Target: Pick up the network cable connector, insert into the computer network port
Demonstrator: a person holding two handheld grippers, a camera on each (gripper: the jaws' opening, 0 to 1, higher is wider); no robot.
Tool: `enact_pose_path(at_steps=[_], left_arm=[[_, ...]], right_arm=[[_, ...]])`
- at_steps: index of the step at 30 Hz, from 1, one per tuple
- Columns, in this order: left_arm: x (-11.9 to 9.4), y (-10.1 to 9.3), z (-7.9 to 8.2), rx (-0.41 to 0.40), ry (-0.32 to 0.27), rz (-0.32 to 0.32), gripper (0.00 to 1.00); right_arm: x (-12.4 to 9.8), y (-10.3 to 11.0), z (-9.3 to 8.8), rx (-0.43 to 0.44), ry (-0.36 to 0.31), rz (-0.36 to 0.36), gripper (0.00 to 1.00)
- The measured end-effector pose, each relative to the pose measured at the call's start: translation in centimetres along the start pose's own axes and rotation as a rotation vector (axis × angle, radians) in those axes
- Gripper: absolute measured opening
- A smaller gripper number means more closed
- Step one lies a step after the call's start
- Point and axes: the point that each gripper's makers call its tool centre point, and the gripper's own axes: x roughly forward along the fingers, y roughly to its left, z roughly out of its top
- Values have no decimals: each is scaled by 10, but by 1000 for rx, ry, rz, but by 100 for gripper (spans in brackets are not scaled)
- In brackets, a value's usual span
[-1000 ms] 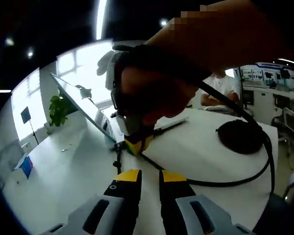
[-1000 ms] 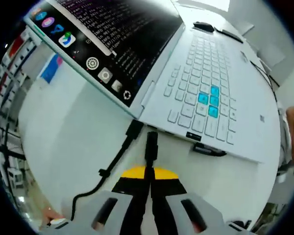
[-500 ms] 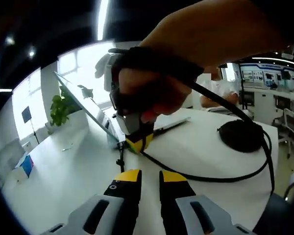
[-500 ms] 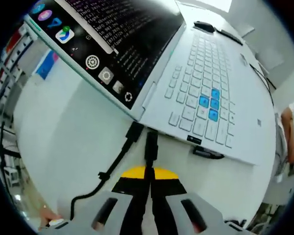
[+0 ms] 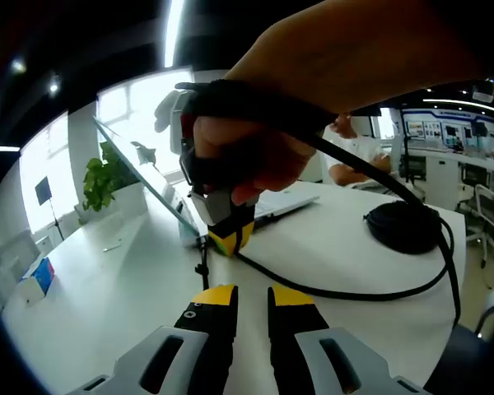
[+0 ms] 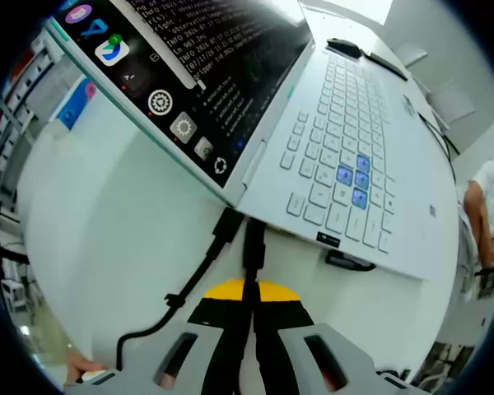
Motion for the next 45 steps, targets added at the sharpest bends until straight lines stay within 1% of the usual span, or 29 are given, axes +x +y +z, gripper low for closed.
enact_pose_path(at_steps=[1, 6, 11, 19, 23, 27, 29, 30, 32, 35, 38, 43, 45], left_arm=[[0, -1, -1, 0, 1, -2, 16], [-1, -2, -1, -1, 1, -5, 16], [-3, 0, 1, -2, -5, -1, 16], [-6, 4, 1, -4, -5, 9, 16], [-7, 3, 0, -5, -6, 8, 16], [-8, 2, 0, -1, -3, 5, 16], [-8, 3, -1, -3, -2, 5, 16], [-8, 3, 0, -1, -1, 6, 16], [-7, 2, 1, 0, -2, 6, 16], [-7, -1, 3, 5, -2, 4, 16], [-7, -3, 2, 13, 3, 2, 16], [-5, -4, 1, 27, 16, 4, 16], [-3, -5, 2, 32, 20, 4, 16]], right_arm=[[-2, 0, 0, -5, -10, -8, 3], [-5, -1, -6, -11, -6, -15, 3], [-5, -1, -9, -31, -3, -42, 3], [-4, -1, -12, -42, 5, -72, 3], [-2, -3, -12, -42, -2, -74, 3], [-2, -2, -12, -42, -16, -58, 3], [-1, -1, -6, -73, -35, -23, 4], [1, -4, 0, -77, -40, -18, 4], [1, -4, 1, -91, -53, -5, 4], [2, -3, 0, -89, -72, 15, 4], [3, -2, 2, -117, -105, 42, 5], [2, -2, 3, -145, -143, 80, 9], [1, -3, 1, -150, -153, 93, 10]])
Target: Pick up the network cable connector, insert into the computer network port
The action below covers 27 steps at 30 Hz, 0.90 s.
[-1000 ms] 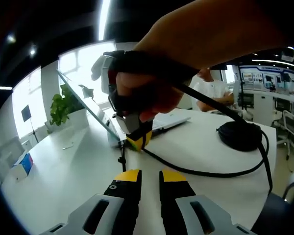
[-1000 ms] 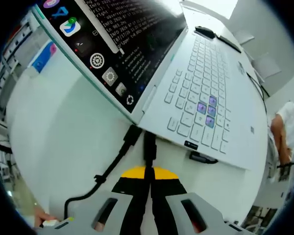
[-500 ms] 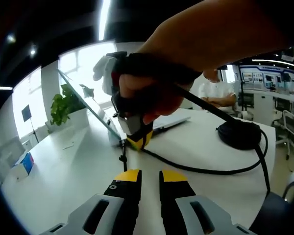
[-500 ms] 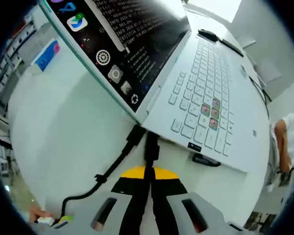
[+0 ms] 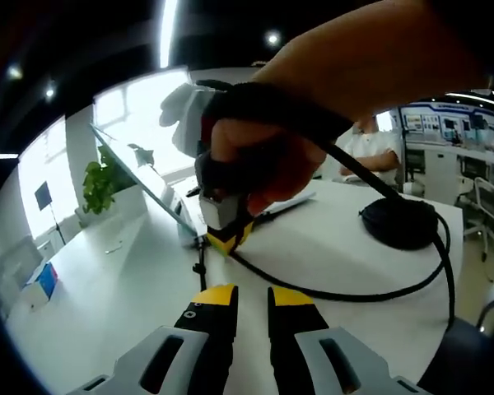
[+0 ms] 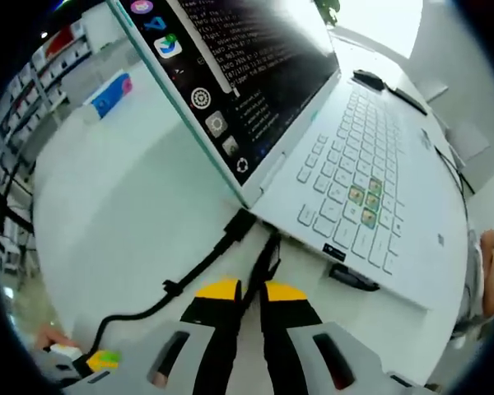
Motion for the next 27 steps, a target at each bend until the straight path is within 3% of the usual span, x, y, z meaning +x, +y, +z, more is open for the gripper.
enact_pose_path(at_steps=[11, 27], left_arm=[[11, -4, 1, 15, 33, 5, 16], [27, 1, 3, -9, 53, 11, 19]], right_arm=[[-12, -6, -4, 85, -70, 100, 10], [-36, -16, -7, 165, -200, 171, 9]])
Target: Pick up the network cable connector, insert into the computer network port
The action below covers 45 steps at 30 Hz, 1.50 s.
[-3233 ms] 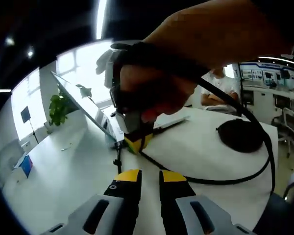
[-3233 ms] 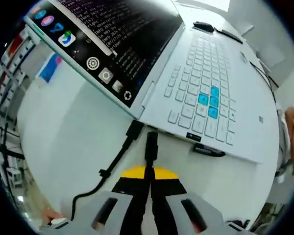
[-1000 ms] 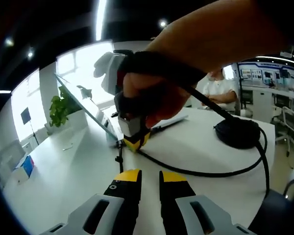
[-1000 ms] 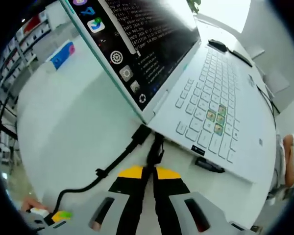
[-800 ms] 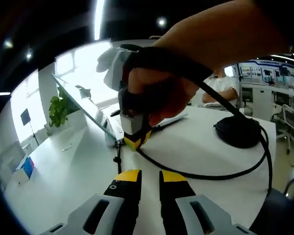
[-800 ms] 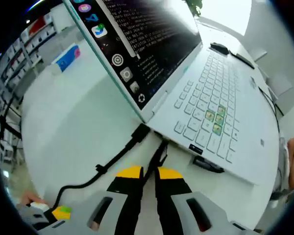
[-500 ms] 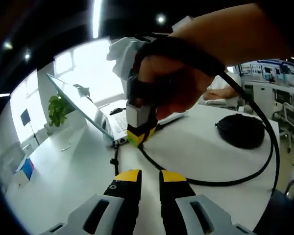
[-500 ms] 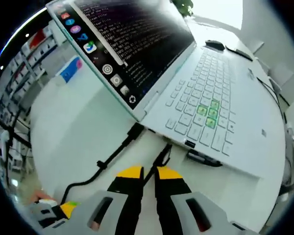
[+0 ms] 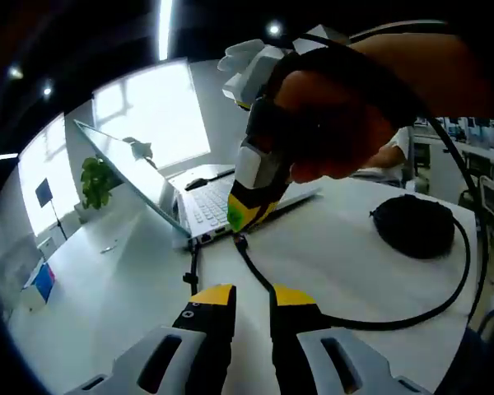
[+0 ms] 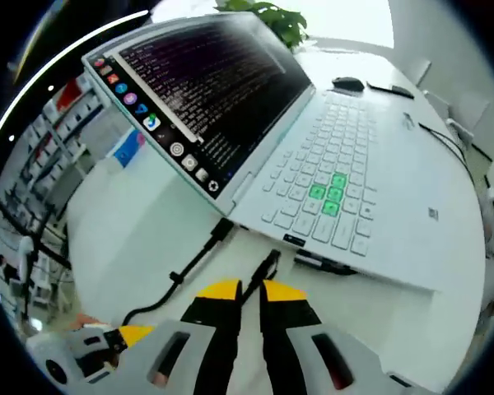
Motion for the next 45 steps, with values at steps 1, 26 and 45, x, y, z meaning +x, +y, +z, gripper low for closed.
enact_pose_path(at_steps=[1, 26, 45], left_arm=[[2, 0, 1, 1, 0, -3, 19], [61, 10, 8, -21, 118, -85, 21], [76, 0, 17, -8, 165, -108, 21]], right_arm=[[-1, 1, 2, 9, -15, 7, 9], [-25, -12, 0, 68, -141, 92, 9], [-36, -17, -11, 61, -157, 114, 9]])
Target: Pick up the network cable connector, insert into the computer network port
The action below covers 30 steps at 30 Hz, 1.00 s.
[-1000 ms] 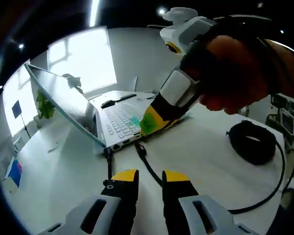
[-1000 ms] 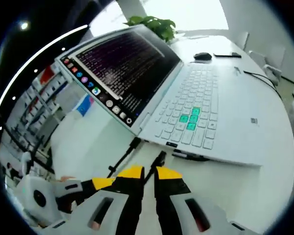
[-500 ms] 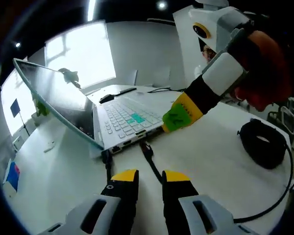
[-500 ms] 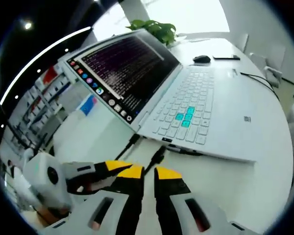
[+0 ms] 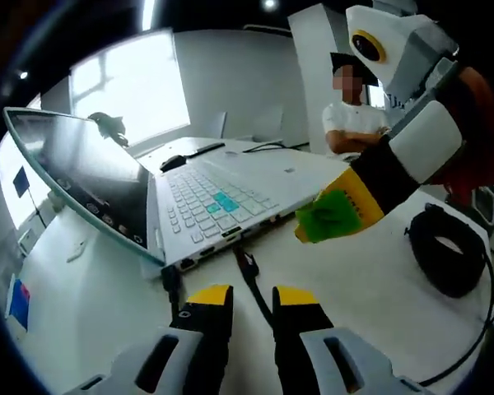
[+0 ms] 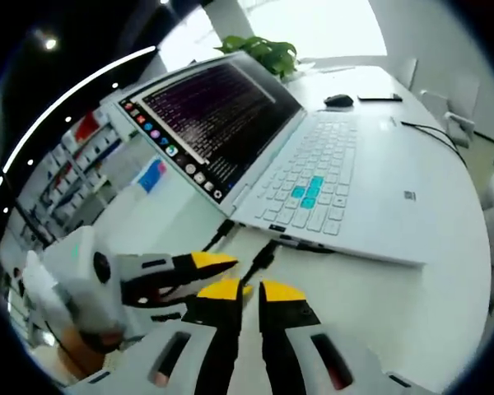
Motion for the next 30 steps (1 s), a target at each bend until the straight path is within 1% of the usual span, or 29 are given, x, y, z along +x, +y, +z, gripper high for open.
enact_pose_path(at_steps=[3, 6, 8, 16, 22, 24, 25, 30], left_arm=[[4, 2, -3, -7, 21, 7, 18], [6, 3, -1, -20, 19, 6, 15], [6, 2, -2, -25, 28, 11, 10], [9, 3, -1, -27, 36, 10, 7], [9, 3, -1, -31, 25, 7, 5], [9, 5, -2, -42, 16, 7, 5], [8, 7, -1, -63, 4, 3, 5], [5, 2, 0, -87, -11, -15, 4]], right_arm=[[-1, -1, -1, 1, -1, 2, 9], [-3, -2, -2, -1, -4, 2, 9], [-5, -3, -1, -2, -8, 2, 9], [-6, -4, 0, -4, -18, 7, 9], [-6, -3, -3, -2, -19, 10, 9], [-6, -5, -3, 11, -25, 9, 9], [-6, -6, -4, 17, -26, 11, 9], [-5, -7, -5, 32, -28, 16, 9]])
